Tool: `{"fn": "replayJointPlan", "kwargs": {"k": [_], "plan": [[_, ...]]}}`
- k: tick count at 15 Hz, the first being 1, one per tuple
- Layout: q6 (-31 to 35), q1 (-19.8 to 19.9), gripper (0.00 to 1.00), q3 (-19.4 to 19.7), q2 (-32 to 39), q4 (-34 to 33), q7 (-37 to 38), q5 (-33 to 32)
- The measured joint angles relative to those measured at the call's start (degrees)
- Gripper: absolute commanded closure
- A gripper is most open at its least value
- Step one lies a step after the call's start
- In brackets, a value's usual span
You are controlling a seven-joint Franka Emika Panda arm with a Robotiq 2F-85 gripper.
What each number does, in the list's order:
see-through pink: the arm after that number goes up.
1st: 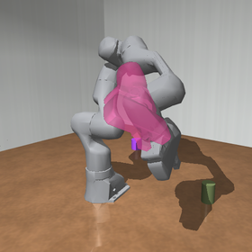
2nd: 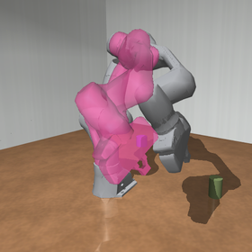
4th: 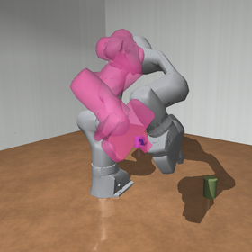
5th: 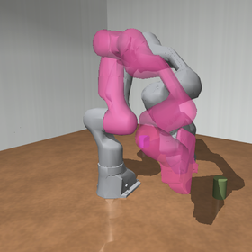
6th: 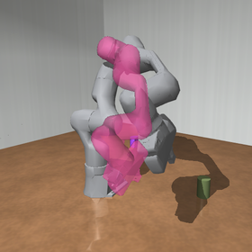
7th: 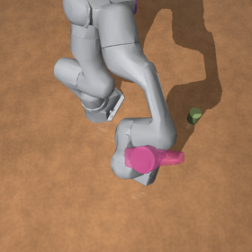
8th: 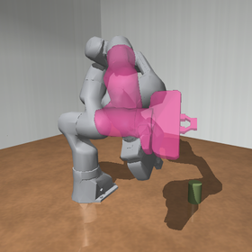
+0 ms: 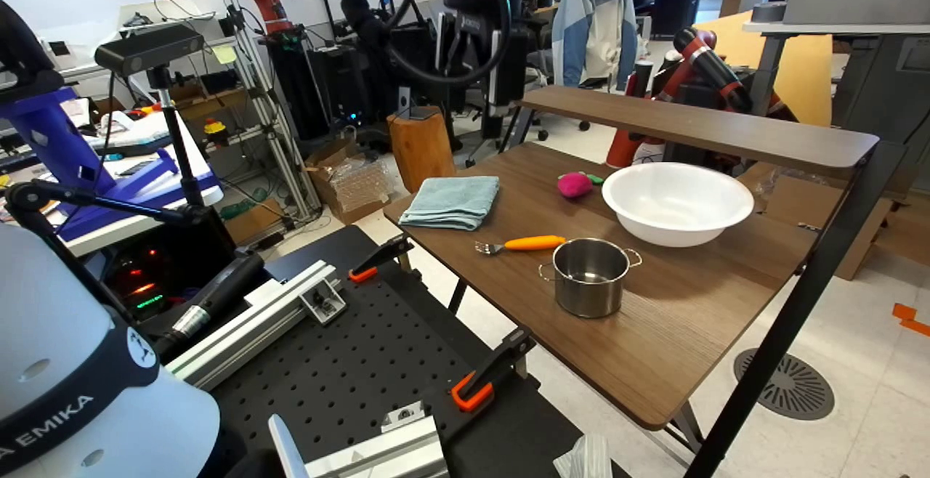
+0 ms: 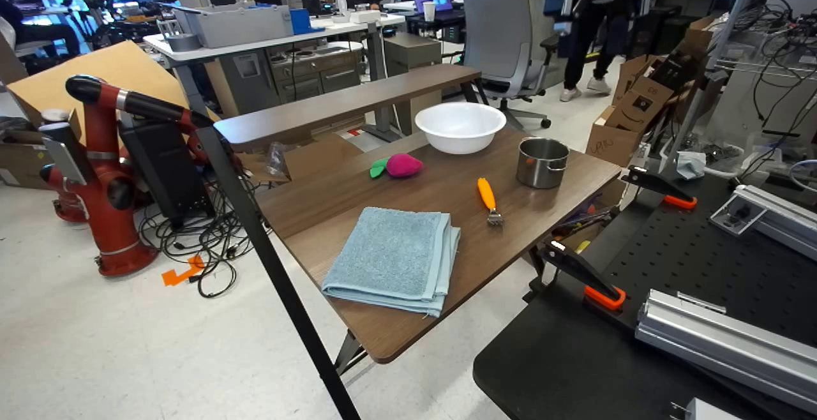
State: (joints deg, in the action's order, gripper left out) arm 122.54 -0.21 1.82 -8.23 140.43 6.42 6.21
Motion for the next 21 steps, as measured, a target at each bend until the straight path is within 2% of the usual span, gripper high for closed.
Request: {"fn": "replayJointPlan", "kwargs": {"k": [5,12,16,21], "plan": [[10.4,-0.2,0.0,-1.5,13.4,-2.8,4.1,4.6],[19.9,-0.9,0.0,-2.3,30.7,-12.4,11.5,7.2],[24.8,-3.4,0.0,-1.7,37.6,-16.1,17.0,6.7],[27.3,-7.9,0.0,1.3,43.6,-19.3,22.5,4.8]]}}
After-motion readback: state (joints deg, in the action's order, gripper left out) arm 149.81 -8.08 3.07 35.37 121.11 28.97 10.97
